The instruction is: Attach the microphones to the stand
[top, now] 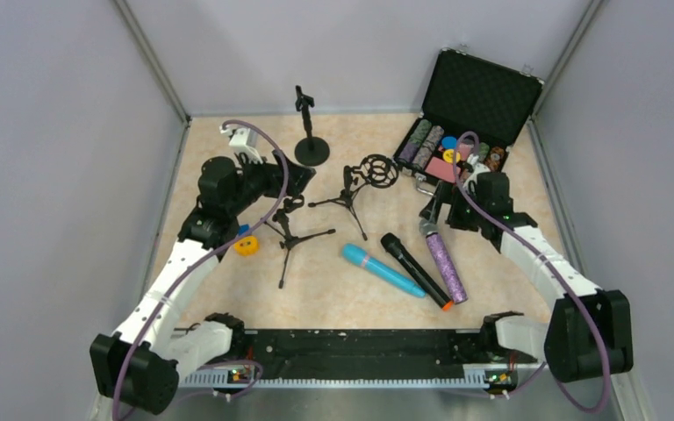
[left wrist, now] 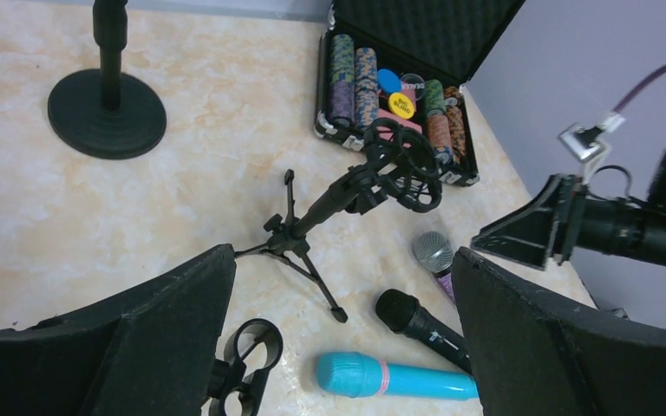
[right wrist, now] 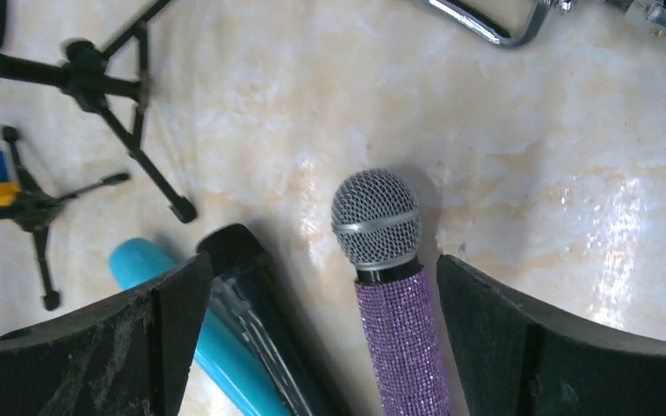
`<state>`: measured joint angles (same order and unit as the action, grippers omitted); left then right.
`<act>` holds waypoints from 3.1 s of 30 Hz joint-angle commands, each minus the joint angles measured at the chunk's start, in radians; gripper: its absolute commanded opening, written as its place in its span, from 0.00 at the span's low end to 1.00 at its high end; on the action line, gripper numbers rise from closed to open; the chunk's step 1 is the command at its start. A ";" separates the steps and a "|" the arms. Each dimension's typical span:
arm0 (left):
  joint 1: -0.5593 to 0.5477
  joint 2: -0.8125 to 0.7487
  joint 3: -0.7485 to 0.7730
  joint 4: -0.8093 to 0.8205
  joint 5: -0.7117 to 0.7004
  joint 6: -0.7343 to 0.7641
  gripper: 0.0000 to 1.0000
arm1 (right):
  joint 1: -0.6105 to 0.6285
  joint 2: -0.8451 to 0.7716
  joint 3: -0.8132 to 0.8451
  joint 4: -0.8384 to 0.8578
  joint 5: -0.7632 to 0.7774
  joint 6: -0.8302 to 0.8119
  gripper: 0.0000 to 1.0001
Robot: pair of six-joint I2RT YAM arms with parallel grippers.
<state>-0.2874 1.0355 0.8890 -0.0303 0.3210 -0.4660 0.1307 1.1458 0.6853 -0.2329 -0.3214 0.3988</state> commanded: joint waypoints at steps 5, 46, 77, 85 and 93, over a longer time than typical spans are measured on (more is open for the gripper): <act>0.005 -0.097 -0.011 0.068 0.034 0.001 0.99 | 0.171 0.179 0.111 -0.150 0.366 -0.054 0.99; 0.004 -0.082 -0.118 0.107 0.105 -0.055 0.99 | 0.256 0.522 0.388 -0.191 0.506 -0.098 0.77; 0.004 -0.115 -0.146 0.120 0.077 -0.091 0.98 | 0.273 0.348 0.226 -0.255 0.431 -0.105 0.88; 0.004 -0.129 -0.148 0.121 0.090 -0.085 0.99 | 0.272 0.352 0.232 -0.255 0.420 -0.106 0.86; 0.004 -0.126 -0.151 0.127 0.105 -0.084 0.98 | 0.272 0.364 0.227 -0.260 0.427 -0.106 0.86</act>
<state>-0.2874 0.9249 0.7441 0.0399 0.4053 -0.5491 0.3912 1.5009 0.9096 -0.4881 0.1032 0.2890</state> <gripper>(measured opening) 0.983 0.860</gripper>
